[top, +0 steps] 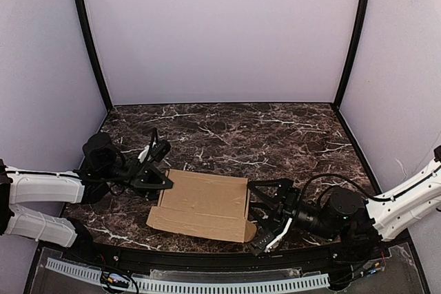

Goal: Fold the paper box

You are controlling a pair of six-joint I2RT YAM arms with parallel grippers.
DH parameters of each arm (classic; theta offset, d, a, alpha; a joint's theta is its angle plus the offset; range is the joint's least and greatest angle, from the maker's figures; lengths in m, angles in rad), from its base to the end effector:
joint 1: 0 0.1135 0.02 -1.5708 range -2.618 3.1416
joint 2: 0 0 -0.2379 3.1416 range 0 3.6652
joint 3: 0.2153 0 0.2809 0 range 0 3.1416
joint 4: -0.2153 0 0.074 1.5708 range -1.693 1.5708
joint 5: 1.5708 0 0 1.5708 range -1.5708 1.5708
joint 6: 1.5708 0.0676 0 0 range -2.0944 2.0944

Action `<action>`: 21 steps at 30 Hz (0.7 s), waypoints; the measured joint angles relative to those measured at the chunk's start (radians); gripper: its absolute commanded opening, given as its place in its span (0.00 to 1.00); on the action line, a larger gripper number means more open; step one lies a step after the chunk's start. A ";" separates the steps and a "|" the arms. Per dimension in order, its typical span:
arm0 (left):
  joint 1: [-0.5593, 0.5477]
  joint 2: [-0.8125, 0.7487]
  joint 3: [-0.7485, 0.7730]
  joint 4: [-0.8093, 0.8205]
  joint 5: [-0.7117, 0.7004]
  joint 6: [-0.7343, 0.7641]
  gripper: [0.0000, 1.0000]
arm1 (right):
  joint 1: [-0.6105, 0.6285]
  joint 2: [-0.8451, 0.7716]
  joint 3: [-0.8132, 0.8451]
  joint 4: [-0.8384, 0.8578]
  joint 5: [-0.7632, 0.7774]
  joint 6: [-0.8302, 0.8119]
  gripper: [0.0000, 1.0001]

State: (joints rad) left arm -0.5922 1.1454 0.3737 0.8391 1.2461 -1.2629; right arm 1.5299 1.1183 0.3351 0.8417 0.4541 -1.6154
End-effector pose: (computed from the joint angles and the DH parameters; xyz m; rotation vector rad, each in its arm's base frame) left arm 0.1764 -0.1959 0.1883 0.6754 2.0382 -2.1908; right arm 0.0414 0.2859 0.1843 -1.4889 0.3618 -0.4110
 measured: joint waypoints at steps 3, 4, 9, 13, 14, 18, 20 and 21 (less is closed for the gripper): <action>0.000 -0.002 0.000 -0.012 0.003 0.006 0.48 | 0.004 0.017 0.013 0.016 0.005 -0.029 0.84; 0.000 -0.003 0.000 -0.016 0.003 0.011 0.49 | 0.006 0.022 0.014 0.022 0.007 -0.035 0.83; 0.000 -0.005 0.000 -0.027 0.006 0.021 0.49 | 0.027 0.050 0.014 0.035 0.014 -0.049 0.80; 0.000 -0.004 0.000 -0.027 0.007 0.024 0.49 | 0.040 0.077 0.014 0.058 0.018 -0.048 0.78; 0.000 -0.005 0.000 -0.027 0.007 0.024 0.49 | 0.043 0.084 0.014 0.066 0.019 -0.047 0.77; 0.000 -0.004 0.000 -0.027 0.009 0.025 0.50 | 0.053 0.108 0.014 0.095 0.023 -0.042 0.71; 0.000 -0.004 0.000 -0.027 0.010 0.025 0.51 | 0.055 0.116 0.014 0.105 0.024 -0.038 0.67; 0.000 -0.004 0.000 -0.027 0.010 0.025 0.51 | 0.055 0.117 0.014 0.107 0.026 -0.038 0.65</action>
State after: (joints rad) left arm -0.5919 1.1412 0.3737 0.8124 1.2560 -1.2381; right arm 1.5848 1.2358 0.3496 0.9489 0.4797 -1.6531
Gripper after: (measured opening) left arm 0.543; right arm 0.699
